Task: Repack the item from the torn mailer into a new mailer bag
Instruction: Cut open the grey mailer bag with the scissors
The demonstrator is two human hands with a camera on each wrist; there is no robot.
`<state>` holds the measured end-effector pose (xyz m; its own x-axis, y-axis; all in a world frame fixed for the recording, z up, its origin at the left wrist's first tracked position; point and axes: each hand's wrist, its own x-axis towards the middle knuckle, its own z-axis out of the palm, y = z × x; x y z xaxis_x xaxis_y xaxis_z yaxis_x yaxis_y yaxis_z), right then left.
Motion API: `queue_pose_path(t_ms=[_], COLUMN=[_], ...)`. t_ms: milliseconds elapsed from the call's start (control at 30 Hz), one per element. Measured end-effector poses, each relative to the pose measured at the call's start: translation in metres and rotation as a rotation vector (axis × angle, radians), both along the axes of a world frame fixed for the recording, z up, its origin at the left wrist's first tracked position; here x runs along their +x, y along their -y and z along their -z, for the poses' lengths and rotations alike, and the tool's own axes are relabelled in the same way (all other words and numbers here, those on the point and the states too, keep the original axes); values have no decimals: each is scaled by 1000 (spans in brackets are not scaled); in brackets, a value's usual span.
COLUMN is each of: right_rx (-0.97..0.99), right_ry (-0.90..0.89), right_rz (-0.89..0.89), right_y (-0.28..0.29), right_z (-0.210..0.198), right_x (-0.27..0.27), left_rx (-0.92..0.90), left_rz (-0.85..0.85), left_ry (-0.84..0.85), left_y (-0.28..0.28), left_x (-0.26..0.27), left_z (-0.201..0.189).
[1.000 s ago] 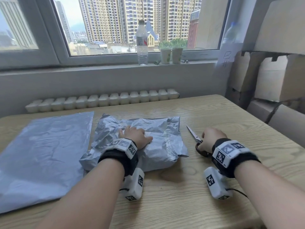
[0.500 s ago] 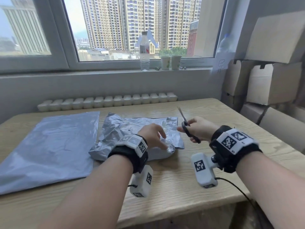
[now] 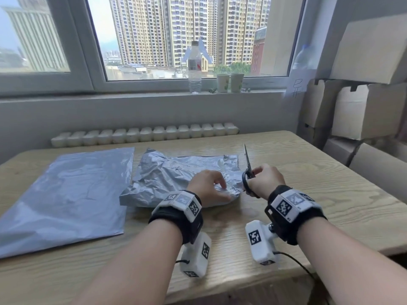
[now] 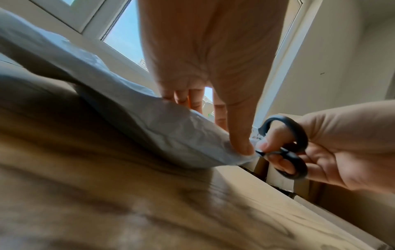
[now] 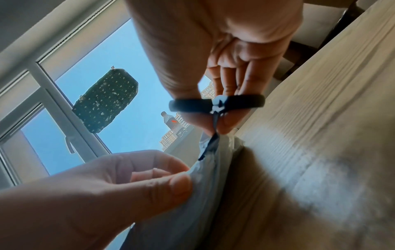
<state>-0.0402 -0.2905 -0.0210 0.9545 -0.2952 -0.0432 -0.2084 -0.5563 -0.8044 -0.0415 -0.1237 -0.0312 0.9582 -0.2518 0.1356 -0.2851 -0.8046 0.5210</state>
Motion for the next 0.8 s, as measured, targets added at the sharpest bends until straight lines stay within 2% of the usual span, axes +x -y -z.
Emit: queue_pose_path(t_ms=[167,333,467,567,800], right_rx=[109,90,258,357,293], right_ry=[18,34,-181,-333,-502], right_rz=[20,33,-185,-280,-362], right_y=[11,20,16,12,12], right_z=[1,5,-19,-36,-47], right_x=[10,18,4,-13,-55], left_rx=[38,-31,-86,-108,-133], left_rz=[-39,-102,-140,-144,-183], left_ry=[15,24,12,4,-6], left_y=[17,23,23,23,18], left_x=[13,20,20,19,4], left_z=[2,5,7,8,1])
